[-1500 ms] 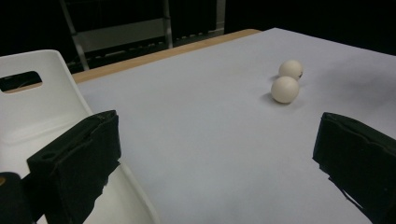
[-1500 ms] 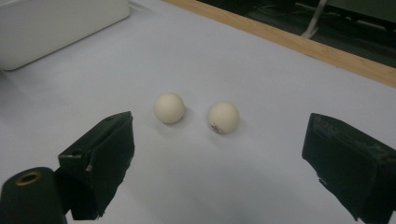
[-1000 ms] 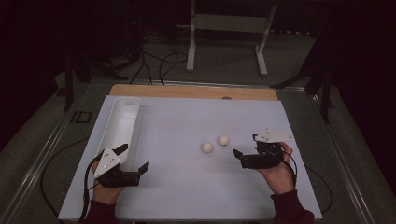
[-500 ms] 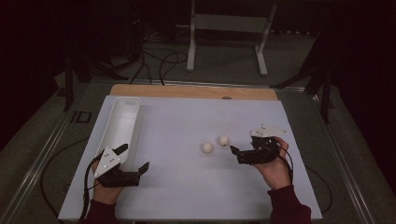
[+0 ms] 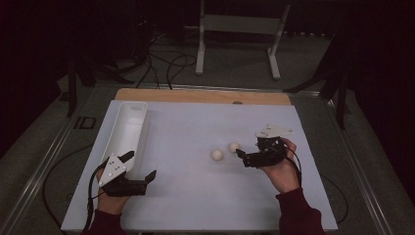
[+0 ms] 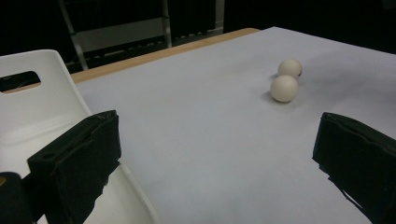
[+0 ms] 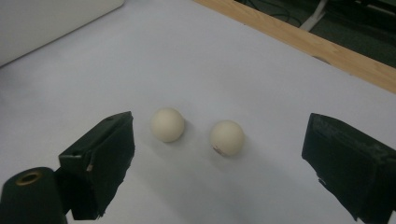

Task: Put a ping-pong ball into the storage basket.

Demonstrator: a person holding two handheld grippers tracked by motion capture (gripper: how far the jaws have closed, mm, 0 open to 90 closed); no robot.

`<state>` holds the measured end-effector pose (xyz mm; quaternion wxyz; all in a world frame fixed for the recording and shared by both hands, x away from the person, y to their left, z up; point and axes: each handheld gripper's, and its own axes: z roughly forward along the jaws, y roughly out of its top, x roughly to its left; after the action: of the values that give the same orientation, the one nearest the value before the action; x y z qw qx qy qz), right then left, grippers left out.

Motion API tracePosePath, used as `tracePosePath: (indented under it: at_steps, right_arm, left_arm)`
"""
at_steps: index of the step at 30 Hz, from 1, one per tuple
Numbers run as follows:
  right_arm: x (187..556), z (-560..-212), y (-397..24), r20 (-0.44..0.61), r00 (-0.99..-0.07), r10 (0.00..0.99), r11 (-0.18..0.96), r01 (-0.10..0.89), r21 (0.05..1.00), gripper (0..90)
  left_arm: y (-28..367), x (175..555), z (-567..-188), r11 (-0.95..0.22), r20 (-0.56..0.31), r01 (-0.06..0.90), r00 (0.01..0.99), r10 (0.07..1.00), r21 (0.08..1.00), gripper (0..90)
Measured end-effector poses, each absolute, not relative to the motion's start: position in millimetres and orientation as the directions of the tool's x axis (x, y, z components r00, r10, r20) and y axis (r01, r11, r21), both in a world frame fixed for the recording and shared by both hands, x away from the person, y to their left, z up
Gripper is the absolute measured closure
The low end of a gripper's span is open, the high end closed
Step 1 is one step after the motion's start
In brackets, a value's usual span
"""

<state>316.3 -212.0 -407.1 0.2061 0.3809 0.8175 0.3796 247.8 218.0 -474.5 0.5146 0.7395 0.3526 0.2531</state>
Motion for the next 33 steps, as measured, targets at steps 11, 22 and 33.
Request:
tracePosePath:
  at_steps: [11,22,33]
  right_arm:
    - [333,-410,-203,-0.046,-0.633,0.773,0.441,0.483,0.756,9.0]
    - [343,-413,-200,-0.039,-0.63,0.776,0.443,0.5,0.744,9.0]
    - [354,-417,-192,-0.042,-0.633,0.773,0.461,0.514,0.723,9.1]
  left_arm:
    - [218,248,-475,-0.222,0.012,0.261,0.624,0.781,0.94,1.6]
    - [218,248,-475,-0.222,0.011,0.261,0.626,0.78,0.939,1.6]
    - [218,248,-475,-0.222,0.01,0.261,0.627,0.779,0.94,1.6]
